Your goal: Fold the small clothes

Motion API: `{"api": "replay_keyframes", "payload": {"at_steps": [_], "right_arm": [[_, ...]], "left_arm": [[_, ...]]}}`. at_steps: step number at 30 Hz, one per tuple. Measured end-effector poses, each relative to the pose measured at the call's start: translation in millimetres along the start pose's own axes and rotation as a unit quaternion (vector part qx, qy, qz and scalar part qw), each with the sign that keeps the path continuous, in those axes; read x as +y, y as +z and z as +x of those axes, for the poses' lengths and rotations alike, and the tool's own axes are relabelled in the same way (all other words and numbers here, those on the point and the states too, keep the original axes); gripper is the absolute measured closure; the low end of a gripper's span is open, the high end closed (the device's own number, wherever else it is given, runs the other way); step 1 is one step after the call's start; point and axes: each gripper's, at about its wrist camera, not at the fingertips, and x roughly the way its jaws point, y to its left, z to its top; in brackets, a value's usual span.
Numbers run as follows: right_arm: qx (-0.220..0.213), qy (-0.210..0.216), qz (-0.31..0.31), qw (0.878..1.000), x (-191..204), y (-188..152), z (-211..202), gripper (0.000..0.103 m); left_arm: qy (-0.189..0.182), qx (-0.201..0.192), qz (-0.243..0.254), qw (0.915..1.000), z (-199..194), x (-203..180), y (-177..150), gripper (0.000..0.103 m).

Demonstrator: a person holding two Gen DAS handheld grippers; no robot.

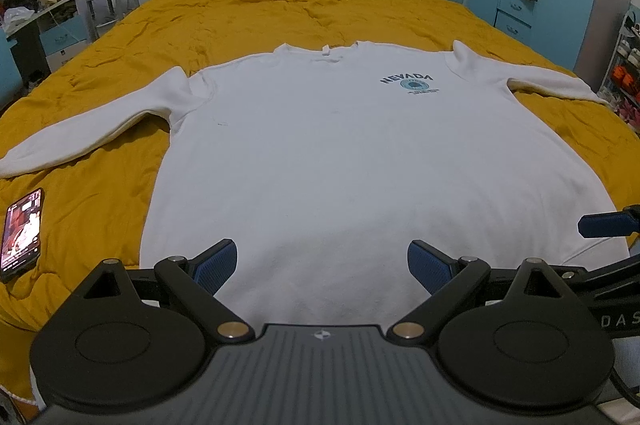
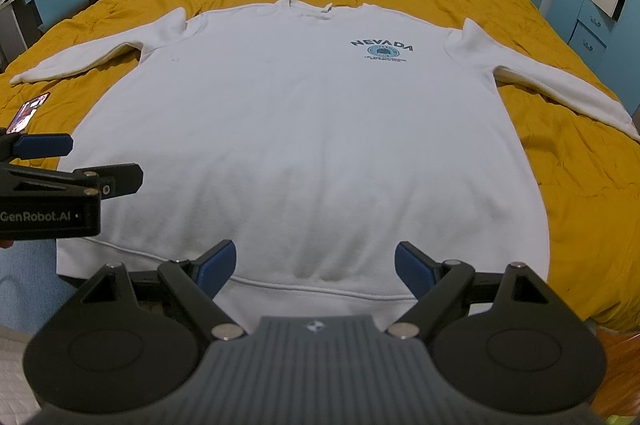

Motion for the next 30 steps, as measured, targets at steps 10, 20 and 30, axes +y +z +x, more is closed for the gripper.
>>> {"api": "replay_keyframes", "payload": {"at_steps": [10, 20, 30], "right_arm": [[-0.010, -0.002, -0.007, 1.000, -4.0, 16.6, 2.6, 0.021], [-0.065, 0.053, 0.005, 0.996, -27.8, 62.0, 23.4, 0.021], [-0.107, 0.074, 0.000, 0.991, -36.4, 143.3, 54.3, 0.021]], "left_arm": [[0.006, -0.004, -0.016, 0.9998, 10.0, 15.9, 19.9, 0.000], [0.015, -0.021, -0.109, 0.9937, 29.7, 80.1, 56.1, 0.000], [0.073, -0.048, -0.261, 0.9613, 38.1, 218.7, 85.0, 0.000]]}}
